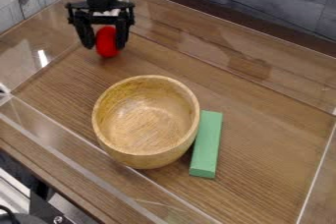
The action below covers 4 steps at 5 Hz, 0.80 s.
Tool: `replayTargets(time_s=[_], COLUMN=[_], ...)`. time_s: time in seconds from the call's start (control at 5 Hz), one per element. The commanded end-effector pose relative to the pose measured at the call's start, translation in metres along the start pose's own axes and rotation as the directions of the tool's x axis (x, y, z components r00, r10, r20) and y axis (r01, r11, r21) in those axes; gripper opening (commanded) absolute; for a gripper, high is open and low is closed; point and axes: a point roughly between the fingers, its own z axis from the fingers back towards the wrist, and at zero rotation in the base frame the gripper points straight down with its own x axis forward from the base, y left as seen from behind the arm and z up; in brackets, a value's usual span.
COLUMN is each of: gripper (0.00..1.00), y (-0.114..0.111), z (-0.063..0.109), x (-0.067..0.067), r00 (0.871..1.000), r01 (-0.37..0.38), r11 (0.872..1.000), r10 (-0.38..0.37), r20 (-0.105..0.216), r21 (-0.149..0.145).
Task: Move the red fruit to the left
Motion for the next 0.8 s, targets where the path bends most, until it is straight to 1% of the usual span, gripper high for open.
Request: replayTargets(time_s=[0.0,0.2,0.4,0.6], gripper=[1.0,1.0,1.0,0.0], y=[-0.013,-0.027,-0.042,-0.049], z=[0.045,0.064,0.081,0.08], x=[-0.004,-0.016,-0.019,-0.018], r00=[0.993,0.99,0.988,0.988], r01=[0.009,0.008,0.017,0.014], r11=[1.0,1.0,0.999,0.999], r10=[-0.009,-0.005,-0.011,-0.009], r20=[0.114,0.141,0.155,0.154], r21=[-0.006,-0.022,-0.038,-0.034])
